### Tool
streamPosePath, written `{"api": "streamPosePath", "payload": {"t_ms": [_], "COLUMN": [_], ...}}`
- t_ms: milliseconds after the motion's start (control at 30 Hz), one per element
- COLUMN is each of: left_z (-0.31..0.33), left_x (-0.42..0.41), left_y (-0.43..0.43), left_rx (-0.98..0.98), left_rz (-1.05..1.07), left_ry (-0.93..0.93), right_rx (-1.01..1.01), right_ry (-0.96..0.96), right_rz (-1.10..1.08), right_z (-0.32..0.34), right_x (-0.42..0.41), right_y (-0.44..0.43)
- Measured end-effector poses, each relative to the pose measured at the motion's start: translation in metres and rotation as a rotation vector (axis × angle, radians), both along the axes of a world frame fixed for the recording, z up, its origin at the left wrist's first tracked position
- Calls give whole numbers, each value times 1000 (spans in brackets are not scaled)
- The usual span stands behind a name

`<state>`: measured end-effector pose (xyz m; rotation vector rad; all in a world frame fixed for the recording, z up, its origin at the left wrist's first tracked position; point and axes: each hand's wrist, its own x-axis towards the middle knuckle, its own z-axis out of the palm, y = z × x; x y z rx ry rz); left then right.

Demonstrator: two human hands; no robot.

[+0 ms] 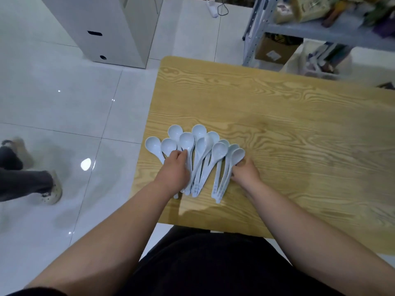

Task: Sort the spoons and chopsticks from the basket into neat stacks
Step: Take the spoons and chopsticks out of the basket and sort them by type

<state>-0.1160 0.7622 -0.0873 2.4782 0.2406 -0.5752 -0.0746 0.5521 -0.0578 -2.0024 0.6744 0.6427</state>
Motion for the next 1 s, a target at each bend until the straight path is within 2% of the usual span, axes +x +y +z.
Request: {"api": "streamPosePath", "payload": {"t_ms": [100, 167, 367, 500, 700, 800, 1000], "left_z": [4, 5, 6, 26, 65, 74, 86], "left_x": [1, 0, -6, -10, -36, -51, -50], "left_y": [0, -1, -3, -6, -50, -89, -186], "left_rx": [-3, -1, -2, -29, -247, -322, -309], "left_rz": [-28, -28, -64, -69, -201, -301, -490], "left_ry": [17, -11, -40, -102, -117, -73, -90], "right_rx": [118, 97, 33, 2, 36, 17, -10], "right_ry": [27, 17, 85, 39, -72, -154, -242], "right_rz": [-94, -60, 155, 315, 562, 562, 464], "right_z": [-2, -3, -3, 13, 50, 71, 87], "right_x": [0, 1, -9, -21, -57, -83, -139], "right_y": [2, 1, -16, -32, -84, -119, -220]}}
